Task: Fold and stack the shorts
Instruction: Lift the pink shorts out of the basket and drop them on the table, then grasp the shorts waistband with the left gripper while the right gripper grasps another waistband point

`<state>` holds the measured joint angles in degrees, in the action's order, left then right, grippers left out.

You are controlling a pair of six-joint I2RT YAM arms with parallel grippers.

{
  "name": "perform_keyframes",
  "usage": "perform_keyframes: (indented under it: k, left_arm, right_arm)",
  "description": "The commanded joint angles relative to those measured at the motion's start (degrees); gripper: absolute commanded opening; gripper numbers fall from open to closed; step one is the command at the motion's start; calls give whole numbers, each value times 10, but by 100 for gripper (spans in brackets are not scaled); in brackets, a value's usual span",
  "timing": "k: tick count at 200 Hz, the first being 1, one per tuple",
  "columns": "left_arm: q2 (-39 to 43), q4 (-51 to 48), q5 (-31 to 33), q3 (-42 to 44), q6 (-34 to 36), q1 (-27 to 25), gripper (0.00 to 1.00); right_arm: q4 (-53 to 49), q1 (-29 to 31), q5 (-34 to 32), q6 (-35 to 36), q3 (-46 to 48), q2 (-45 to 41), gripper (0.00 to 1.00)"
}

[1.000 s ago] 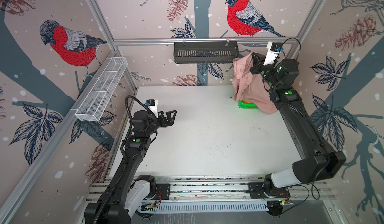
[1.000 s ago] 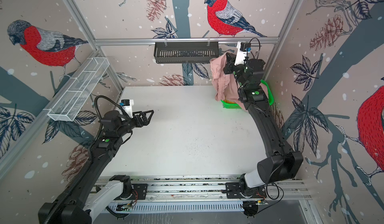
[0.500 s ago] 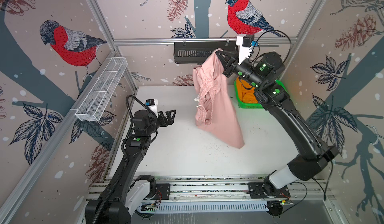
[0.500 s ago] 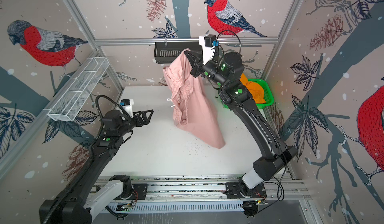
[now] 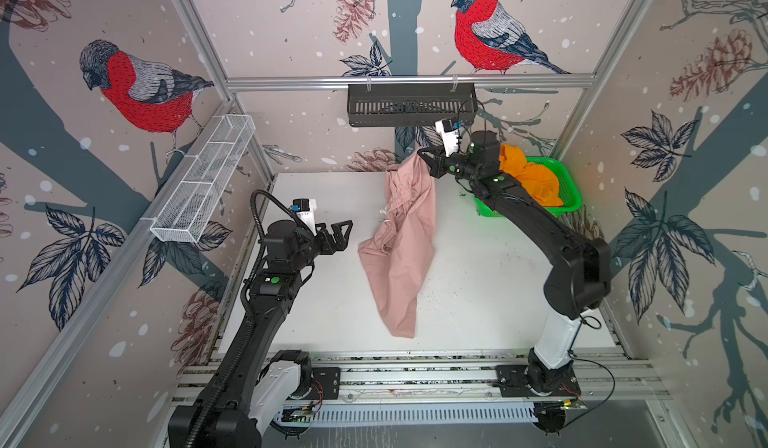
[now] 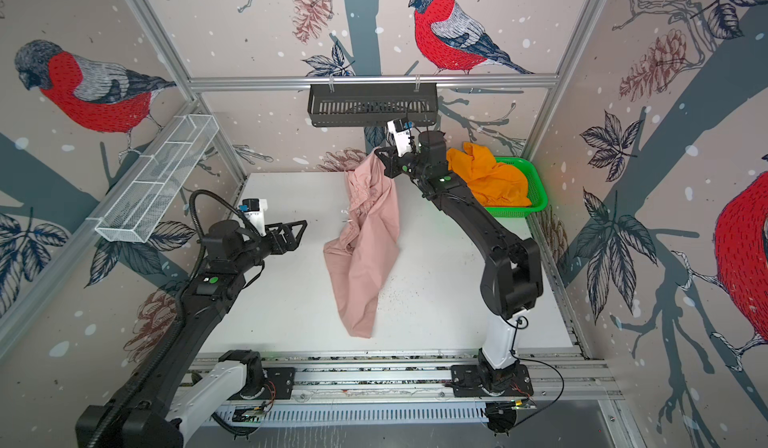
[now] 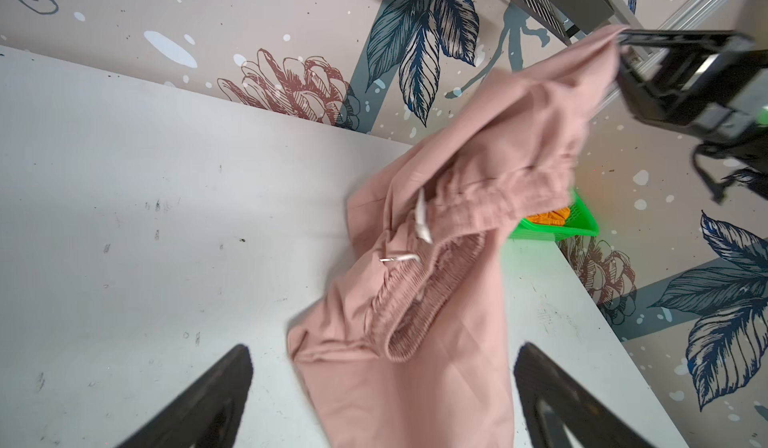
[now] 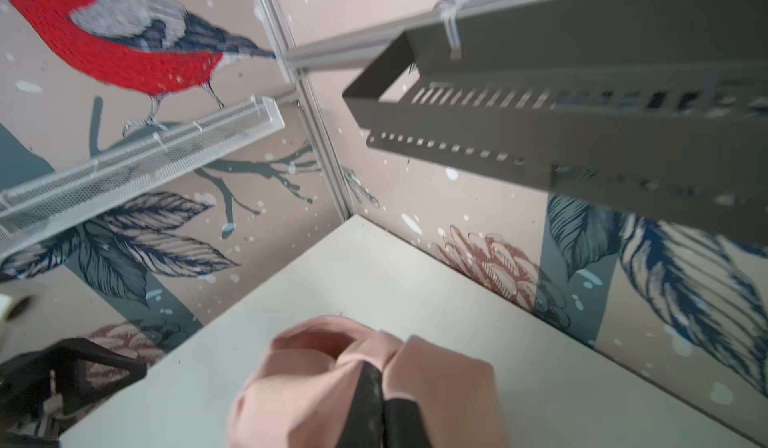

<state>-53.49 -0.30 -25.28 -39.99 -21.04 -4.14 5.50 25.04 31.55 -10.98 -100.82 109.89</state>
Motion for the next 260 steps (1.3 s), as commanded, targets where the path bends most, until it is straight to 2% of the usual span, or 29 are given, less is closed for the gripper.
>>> perform_keyframes:
  k: [1,13,30,37,47,67,77,90,114,136,166,188,208,221,232,245,251,260]
  left_arm:
    - [-2,3,-15,-2,0,-3,99]
    - [1,-1,-14,-2,0,-4,99]
    - [8,-11,-6,0,2,-4,99]
    - [12,-14,1,0,2,-5,99]
    - [17,-20,12,0,2,-5,99]
    - [13,-28,39,-8,-3,-6,99]
    - [6,-23,39,-10,-7,-5,99]
    - [-9,-14,37,-14,-10,-7,99]
    - [-68,-7,57,-31,-1,-23,99]
    - [-164,-24,65,-75,10,-40,99]
    - [-270,-17,72,-123,33,-51,99]
    - [-311,4,80,-137,45,-53,98]
    - [-333,22,88,-140,62,-59,99]
    - [-344,37,101,-136,82,-68,99]
    - [-354,41,118,-137,102,-77,99]
    - [-367,41,139,-140,130,-89,99]
    - [-375,39,148,-145,142,-93,99]
    - [-387,37,156,-153,161,-99,99]
  right_arm:
    - [-4,12,35,43,-80,84,0]
    - [-49,21,49,60,-167,154,1]
    - [-121,41,53,81,-305,247,9]
    - [-141,50,47,84,-349,274,17]
    - [-152,61,33,86,-387,293,34]
    - [-147,78,-19,92,-368,267,51]
    - [-144,82,-54,90,-327,230,57]
    - [-122,84,-98,71,-234,161,59]
    - [-38,99,-156,56,31,-6,59]
    - [16,144,-252,30,262,-133,61]
    - [-11,219,-396,-40,405,-199,64]
    - [-16,266,-476,-79,455,-180,67]
    - [-8,269,-489,-101,470,-139,66]
    - [19,259,-474,-99,488,-126,58]
    - [16,244,-467,-95,495,-125,38]
    - [7,219,-468,-88,511,-144,9]
    - [5,208,-467,-86,520,-158,3]
    - [6,179,-449,-87,541,-189,2]
